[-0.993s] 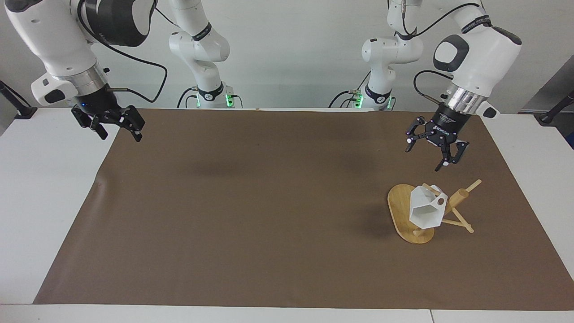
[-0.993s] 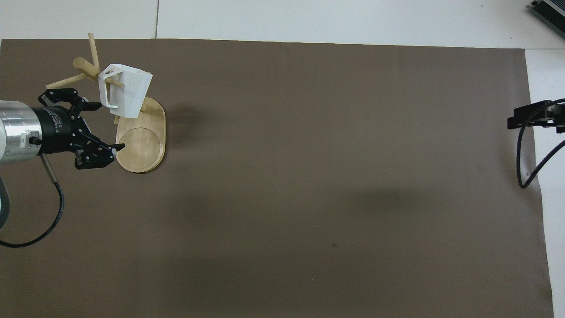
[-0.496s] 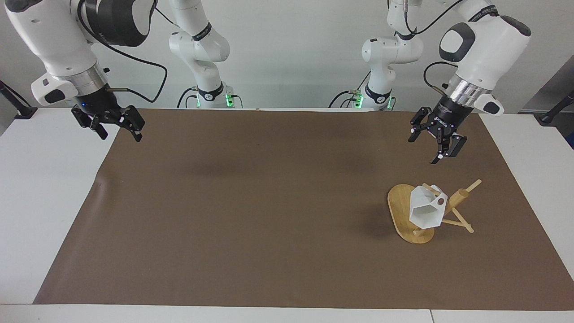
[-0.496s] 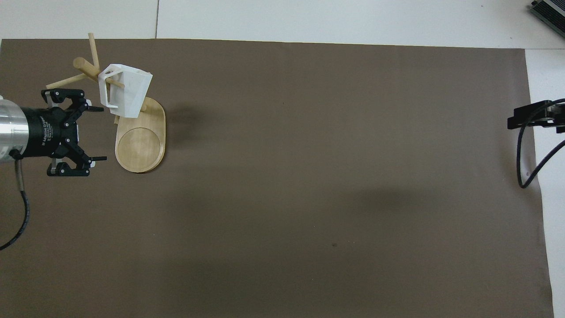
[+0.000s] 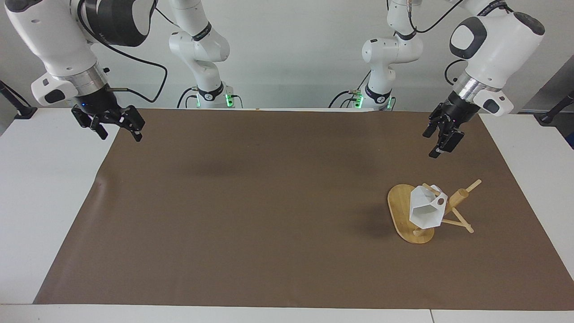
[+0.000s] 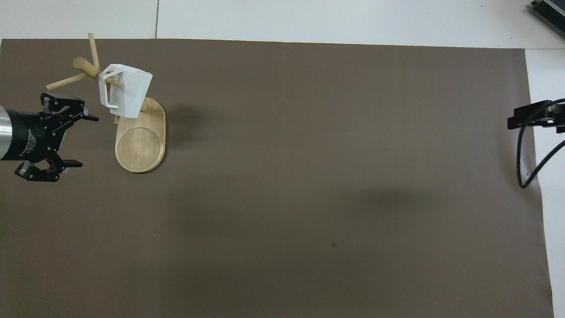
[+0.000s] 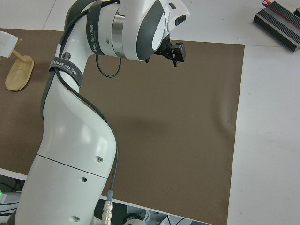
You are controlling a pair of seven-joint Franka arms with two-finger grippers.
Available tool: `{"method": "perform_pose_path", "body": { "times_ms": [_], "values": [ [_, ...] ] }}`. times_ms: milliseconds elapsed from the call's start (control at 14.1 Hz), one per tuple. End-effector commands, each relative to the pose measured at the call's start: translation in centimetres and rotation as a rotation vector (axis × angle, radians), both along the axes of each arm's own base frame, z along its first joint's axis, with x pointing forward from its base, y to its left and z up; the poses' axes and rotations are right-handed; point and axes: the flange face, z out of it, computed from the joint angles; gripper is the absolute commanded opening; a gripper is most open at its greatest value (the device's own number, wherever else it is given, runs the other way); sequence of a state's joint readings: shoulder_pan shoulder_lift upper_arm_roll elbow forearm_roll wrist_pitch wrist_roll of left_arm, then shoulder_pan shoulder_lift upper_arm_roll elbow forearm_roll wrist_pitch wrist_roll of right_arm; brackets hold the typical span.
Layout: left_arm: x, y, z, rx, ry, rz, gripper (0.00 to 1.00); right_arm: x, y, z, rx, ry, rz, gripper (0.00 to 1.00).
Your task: Hang cup on rack
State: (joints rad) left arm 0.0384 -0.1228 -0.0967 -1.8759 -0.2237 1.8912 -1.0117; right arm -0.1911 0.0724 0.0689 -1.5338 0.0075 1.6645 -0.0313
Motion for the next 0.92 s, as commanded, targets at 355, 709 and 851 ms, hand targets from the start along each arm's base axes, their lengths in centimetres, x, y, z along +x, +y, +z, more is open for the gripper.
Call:
{"method": "perform_pose_path", "body": {
  "times_ms": [355, 709, 851],
  "values": [
    [-0.7, -1.2, 5.4, 0.14, -0.063, -0.557, 1.0, -0.4, 0.2, 0.1, 0.005, -0.002, -0.015, 1.0],
    [-1.7, -1.7, 7.2, 0.198, -0.031, -0.721, 1.0, -0.4, 0.2, 0.1, 0.003, -0.002, -0.015, 1.0],
    [-2.0, -1.7, 8.4, 0.222, -0.031, -0.791, 1.0, -0.4, 0.2, 0.1, 0.003, -0.002, -0.015, 1.0]
  ]
}}
